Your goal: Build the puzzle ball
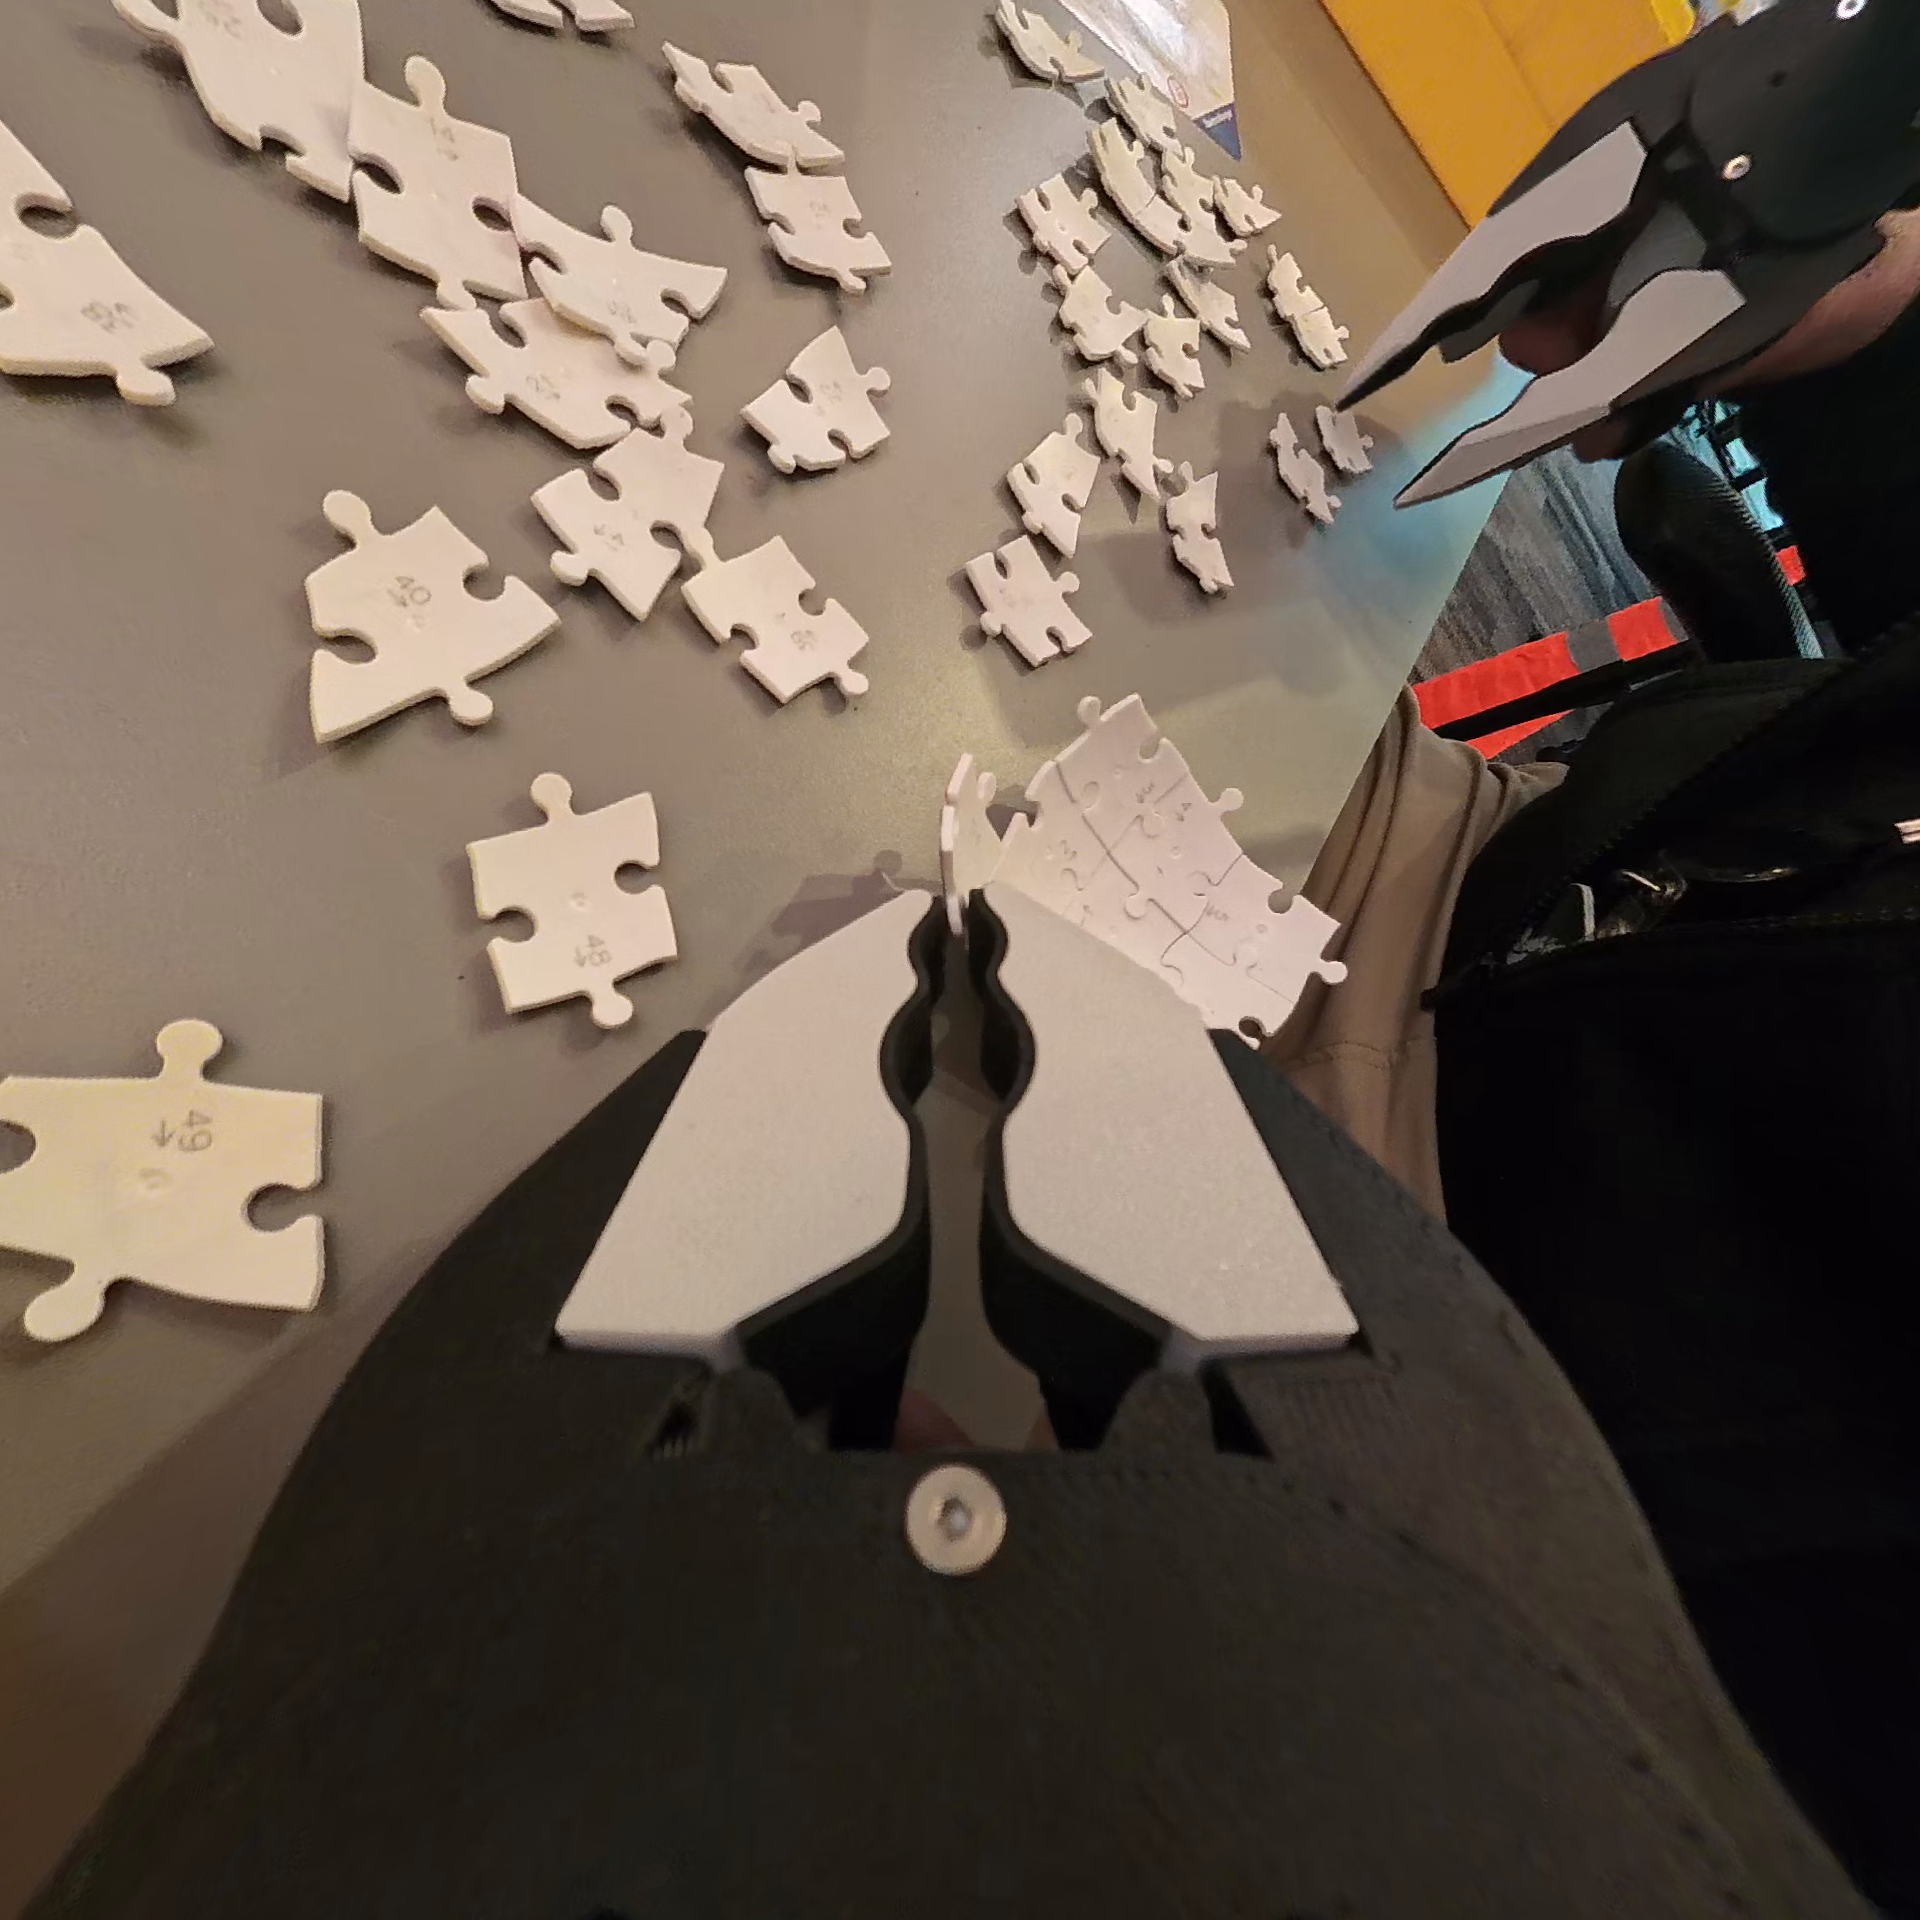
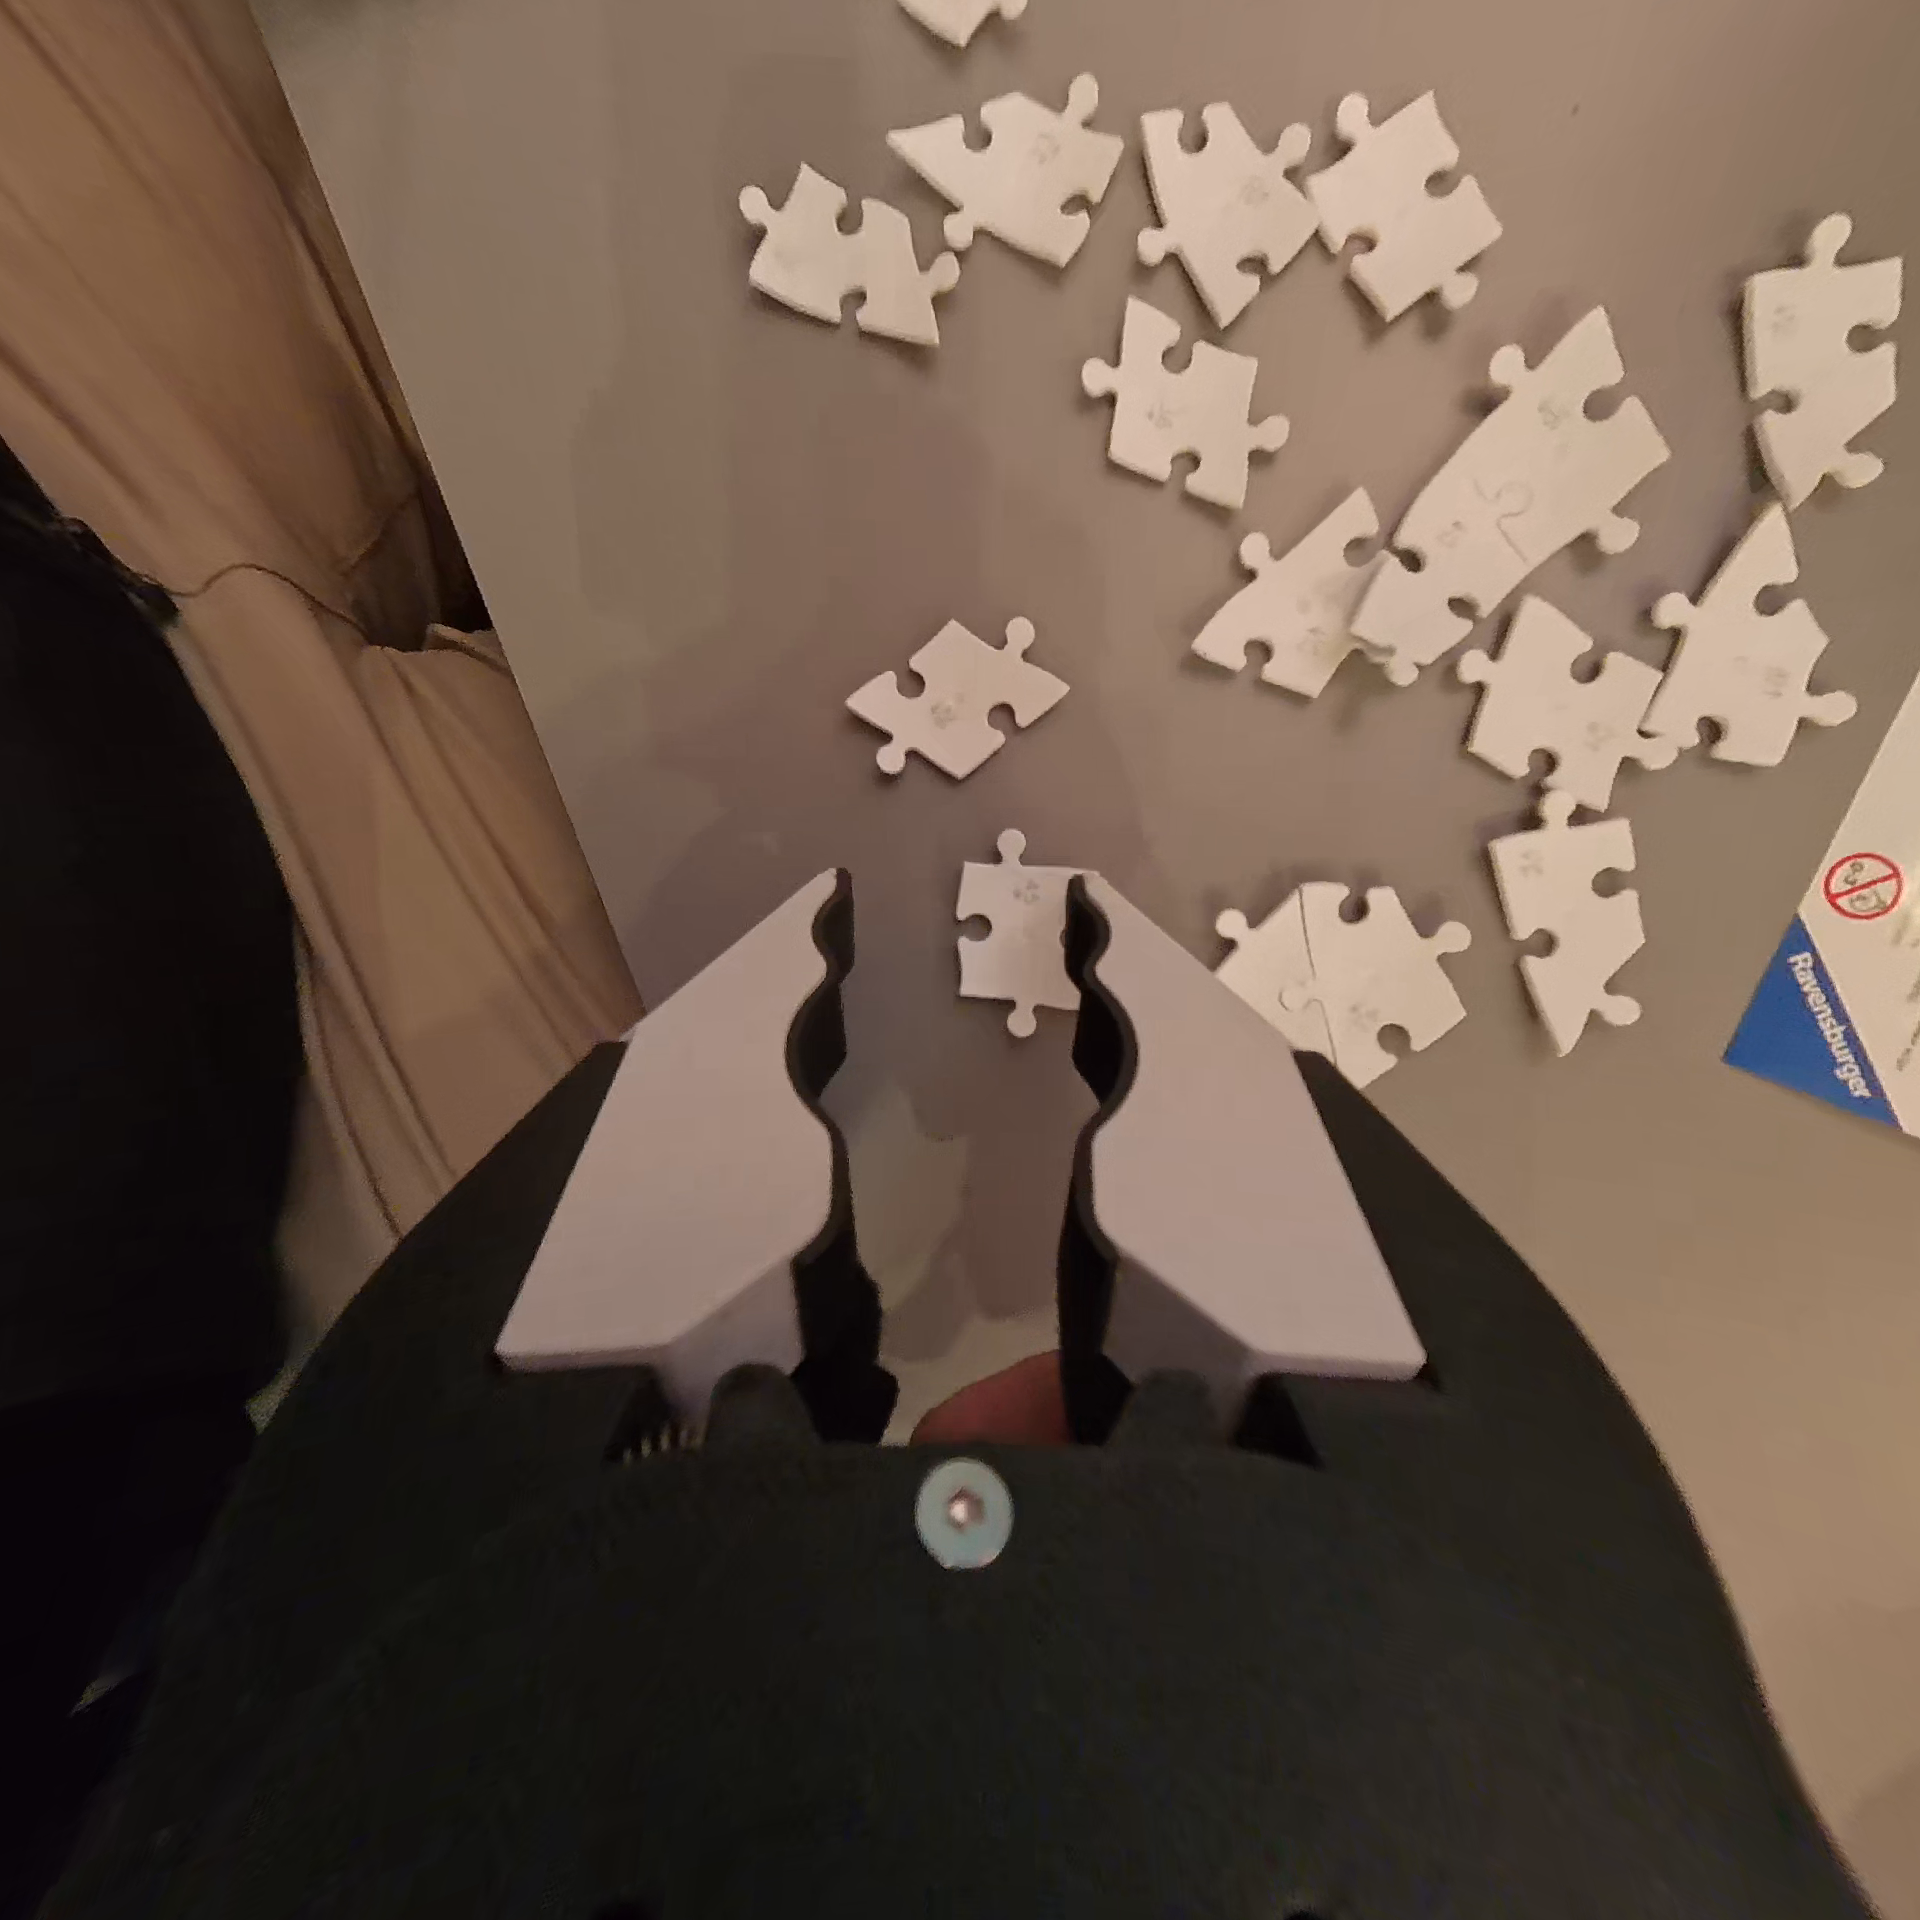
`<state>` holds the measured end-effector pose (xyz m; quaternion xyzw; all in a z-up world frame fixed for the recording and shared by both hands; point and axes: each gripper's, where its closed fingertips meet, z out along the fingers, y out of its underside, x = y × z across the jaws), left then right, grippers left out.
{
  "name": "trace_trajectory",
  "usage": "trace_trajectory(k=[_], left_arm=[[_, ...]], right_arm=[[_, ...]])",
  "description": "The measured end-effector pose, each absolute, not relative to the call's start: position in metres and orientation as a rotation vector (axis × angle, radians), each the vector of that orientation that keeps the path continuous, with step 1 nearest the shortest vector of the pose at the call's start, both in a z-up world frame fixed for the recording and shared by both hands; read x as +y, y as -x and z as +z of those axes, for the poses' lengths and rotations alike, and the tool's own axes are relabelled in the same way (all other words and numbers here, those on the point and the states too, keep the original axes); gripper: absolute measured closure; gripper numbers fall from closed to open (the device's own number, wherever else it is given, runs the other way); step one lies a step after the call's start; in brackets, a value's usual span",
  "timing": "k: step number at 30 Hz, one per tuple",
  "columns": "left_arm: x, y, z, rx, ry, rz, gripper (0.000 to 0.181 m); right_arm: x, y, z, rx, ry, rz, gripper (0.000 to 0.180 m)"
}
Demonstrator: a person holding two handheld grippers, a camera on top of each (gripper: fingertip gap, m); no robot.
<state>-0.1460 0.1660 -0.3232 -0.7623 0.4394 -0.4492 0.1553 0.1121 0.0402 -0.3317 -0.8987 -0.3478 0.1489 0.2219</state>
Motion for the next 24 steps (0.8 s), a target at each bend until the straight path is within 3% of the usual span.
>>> trace_trajectory(k=[24], left_arm=[[0.167, 0.162, -0.325, 1.247, 2.206, -1.228, 0.177]], right_arm=[[0.099, -0.011, -0.319, -1.152, 2.275, 0.534, 0.137]])
